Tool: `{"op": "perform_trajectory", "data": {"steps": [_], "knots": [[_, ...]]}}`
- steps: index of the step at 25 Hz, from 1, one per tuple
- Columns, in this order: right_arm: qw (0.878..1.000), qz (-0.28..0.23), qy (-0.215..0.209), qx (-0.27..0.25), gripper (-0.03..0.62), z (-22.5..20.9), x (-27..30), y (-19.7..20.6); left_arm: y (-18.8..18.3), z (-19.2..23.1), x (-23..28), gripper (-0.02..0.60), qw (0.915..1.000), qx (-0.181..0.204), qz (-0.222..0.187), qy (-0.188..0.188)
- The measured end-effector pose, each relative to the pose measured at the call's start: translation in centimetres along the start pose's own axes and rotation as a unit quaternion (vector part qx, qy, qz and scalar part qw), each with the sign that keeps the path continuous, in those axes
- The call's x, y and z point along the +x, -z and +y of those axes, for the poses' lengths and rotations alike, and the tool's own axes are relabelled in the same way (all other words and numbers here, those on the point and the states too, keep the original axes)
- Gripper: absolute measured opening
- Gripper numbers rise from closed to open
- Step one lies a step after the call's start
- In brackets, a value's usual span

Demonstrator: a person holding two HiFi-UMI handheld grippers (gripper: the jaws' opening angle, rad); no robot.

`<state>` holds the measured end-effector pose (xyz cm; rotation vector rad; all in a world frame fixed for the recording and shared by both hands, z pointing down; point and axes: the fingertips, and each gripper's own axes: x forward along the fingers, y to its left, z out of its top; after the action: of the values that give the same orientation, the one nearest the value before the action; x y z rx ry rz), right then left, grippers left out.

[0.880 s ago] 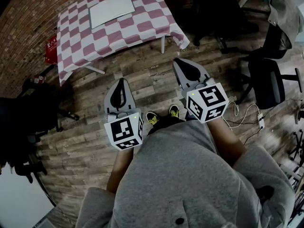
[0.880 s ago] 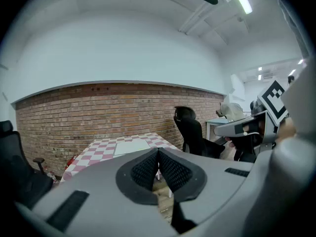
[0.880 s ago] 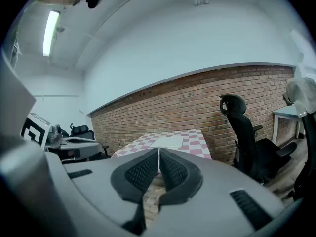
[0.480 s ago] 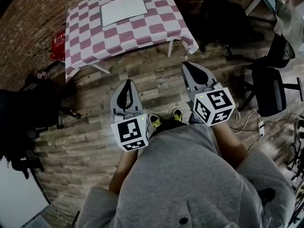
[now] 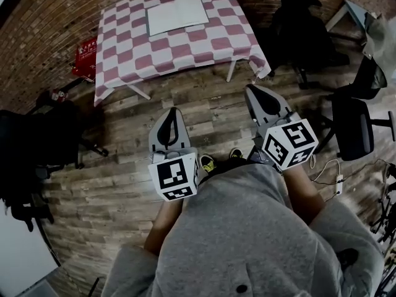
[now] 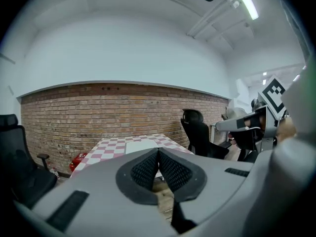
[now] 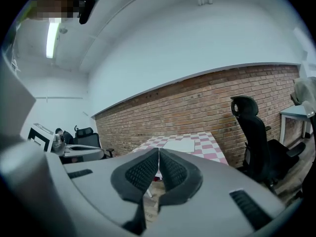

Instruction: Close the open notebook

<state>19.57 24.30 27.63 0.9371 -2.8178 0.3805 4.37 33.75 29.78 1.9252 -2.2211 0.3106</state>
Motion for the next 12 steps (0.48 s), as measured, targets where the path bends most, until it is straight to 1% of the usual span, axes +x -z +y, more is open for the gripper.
{"op": "perform_trajectory", "data": {"steps": [7,12], "knots": [[1.0,-0.003,-0.008,-0.004,0.028,2.4,1.4,0.1,0.3,2.3,-0.9,0.009,0.9999,0.003,-0.007,-0.009],[1.0,-0.01,-0.005,-0.004,0.029,2.4,2.5,-0.7,-0.2,2.9,0.0,0.009,0.9999,0.005,-0.009,-0.004]]}}
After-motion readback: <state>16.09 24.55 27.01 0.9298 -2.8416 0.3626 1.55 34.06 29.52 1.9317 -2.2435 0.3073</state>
